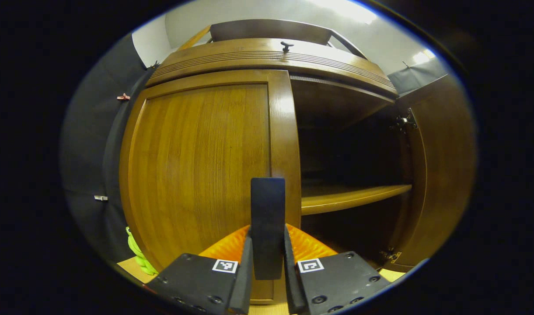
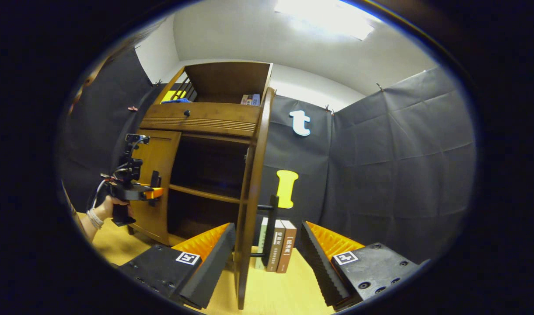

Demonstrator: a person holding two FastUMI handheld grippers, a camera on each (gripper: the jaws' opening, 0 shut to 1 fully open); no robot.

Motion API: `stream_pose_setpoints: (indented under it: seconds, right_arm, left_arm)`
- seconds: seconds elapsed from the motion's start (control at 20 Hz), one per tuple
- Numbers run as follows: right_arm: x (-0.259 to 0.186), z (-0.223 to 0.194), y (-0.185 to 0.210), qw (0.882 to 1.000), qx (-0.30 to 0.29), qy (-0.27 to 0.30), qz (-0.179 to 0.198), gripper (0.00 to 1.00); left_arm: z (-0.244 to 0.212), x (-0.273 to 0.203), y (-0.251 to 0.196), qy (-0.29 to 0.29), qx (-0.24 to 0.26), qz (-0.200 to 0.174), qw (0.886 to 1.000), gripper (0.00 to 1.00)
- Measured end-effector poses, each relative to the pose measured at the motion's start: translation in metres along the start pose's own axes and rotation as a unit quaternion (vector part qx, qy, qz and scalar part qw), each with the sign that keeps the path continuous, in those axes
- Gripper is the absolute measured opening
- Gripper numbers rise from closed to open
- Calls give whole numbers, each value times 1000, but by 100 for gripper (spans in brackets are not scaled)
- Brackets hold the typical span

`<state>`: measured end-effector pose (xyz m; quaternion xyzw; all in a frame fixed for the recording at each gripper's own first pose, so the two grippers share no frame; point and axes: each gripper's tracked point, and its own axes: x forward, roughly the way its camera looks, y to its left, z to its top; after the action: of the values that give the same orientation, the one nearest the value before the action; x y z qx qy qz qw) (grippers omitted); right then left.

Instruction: Open the right door of the double-door shoe cabinet with the right hand, and open the left door with the left hand.

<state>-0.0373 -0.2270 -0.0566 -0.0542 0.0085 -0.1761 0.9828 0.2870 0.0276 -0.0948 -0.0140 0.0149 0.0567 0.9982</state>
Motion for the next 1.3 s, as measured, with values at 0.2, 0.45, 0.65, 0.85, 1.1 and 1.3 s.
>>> stream_pose_setpoints:
  seconds: [0.2,0.45,0.65,0.85,1.1,1.3]
  right_arm:
    - [-7,0,16,999,12,10,29,94]
    - [-18,5,25,999,-1,13,32,94]
    - [-29,16,47,999,0,13,44,94]
    - [-38,20,71,998,-1,20,60,94]
    - [-41,20,110,996,2,25,88,95]
    - [-40,29,129,995,7,19,103,95]
  left_arm:
    - [-3,-3,0,13,-2,-2,1000,30]
    - [1,-22,2,19,-2,-23,1000,29]
    - [4,-59,7,23,-7,-52,998,29]
    - [8,-96,19,28,-13,-75,997,27]
    - [10,-131,38,34,-14,-91,995,31]
    - [9,-153,53,37,-23,-97,994,27]
